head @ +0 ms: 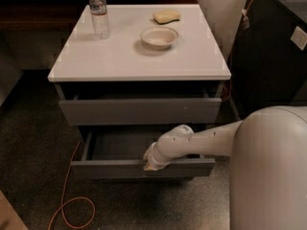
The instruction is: Open middle drawer
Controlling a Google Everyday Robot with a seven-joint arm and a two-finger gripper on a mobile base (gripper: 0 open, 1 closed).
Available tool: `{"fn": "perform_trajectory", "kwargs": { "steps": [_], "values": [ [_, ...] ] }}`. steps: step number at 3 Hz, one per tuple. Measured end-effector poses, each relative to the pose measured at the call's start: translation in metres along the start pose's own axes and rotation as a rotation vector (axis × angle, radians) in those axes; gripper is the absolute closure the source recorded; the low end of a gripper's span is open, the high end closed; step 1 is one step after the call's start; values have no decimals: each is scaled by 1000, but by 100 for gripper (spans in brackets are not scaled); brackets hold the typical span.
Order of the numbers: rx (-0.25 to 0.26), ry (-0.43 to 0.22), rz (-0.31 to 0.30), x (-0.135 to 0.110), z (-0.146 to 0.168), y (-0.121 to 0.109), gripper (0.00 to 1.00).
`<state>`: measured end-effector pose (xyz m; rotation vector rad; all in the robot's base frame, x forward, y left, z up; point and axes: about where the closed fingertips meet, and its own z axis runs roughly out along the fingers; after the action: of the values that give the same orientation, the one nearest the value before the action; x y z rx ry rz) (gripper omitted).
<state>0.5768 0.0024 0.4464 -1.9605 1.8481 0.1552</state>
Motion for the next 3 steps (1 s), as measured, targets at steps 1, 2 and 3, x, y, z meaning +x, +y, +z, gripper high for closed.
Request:
{"fn": "perform_trajectory", "kwargs": {
  "steps": [1,2,3],
  "values": [
    [-20,-15,6,-12,-23,10,51],
    [-34,-35,11,-27,-49,11,49],
    [-42,-49,16,-37,-66,7,73]
  ]
}}
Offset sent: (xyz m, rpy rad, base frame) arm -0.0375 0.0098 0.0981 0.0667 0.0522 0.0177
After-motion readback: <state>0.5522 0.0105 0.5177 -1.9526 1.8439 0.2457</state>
